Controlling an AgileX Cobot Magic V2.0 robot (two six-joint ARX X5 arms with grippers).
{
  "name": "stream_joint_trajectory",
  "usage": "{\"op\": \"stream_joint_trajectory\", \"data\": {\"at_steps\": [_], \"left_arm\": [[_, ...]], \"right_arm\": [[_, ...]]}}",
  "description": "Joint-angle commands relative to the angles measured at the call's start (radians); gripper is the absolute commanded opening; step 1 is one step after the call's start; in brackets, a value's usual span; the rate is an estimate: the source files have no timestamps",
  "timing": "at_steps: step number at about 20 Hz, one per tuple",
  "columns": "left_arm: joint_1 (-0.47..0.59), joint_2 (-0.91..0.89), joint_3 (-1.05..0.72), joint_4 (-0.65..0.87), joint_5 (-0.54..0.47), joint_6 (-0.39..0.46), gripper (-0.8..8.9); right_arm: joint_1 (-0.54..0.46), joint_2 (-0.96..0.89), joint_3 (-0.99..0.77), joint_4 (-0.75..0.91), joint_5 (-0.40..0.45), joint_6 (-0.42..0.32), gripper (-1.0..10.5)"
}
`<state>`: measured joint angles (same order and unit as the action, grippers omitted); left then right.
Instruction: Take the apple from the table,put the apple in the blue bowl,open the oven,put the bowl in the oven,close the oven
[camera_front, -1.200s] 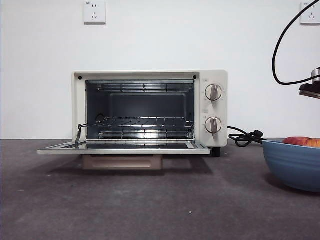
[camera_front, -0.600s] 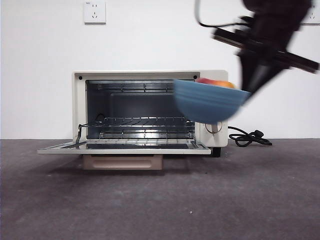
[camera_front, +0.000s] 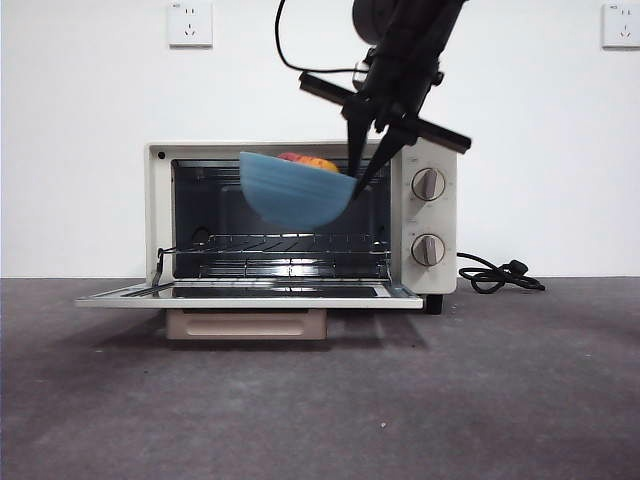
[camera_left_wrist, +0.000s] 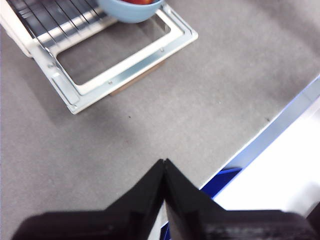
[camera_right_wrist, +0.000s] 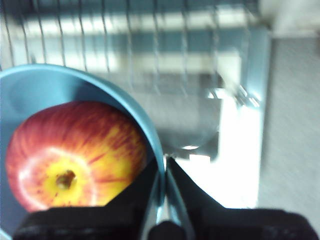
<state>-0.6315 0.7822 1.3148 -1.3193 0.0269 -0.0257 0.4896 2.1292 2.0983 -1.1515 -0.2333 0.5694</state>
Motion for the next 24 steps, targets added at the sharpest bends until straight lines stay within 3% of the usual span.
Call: {"op": "stream_joint_trajectory", "data": {"at_steps": [1,5,13,17,20,24], "left_arm": [[-0.004,-0.028,0.001,0.003,-0.037,-0.025,-0.05],[-0.004,-0.06,0.001,0.003,-0.114,-0.056,-0.05],[-0.004,-0.069,0.001,0.003,-0.117,-0.057,-0.05],[-0.004,-0.069,0.001,0.003,-0.118,-0.057,-0.05],[-0.004,-0.069,0.001,0.003,-0.118,-0.056,-0.05],[-0.004,-0.069,0.001,0.003,-0.117,-0.056,-0.05]], "right_arm": [[0.002,0.053,0.062,0.003,0.006,0.096,-0.1],[-0.013,0.093,0.07,0.019,0.024,0.19,-0.1],[-0.013,0.098,0.07,0.051,0.138,0.334,-0.1],[-0.012,0.098,0.07,0.052,0.147,0.343,0.1],[-0.012,0.098,0.07,0.053,0.15,0.343,2.1],[-0.005,0.098,0.07,0.083,0.189,0.313,2.1]]}}
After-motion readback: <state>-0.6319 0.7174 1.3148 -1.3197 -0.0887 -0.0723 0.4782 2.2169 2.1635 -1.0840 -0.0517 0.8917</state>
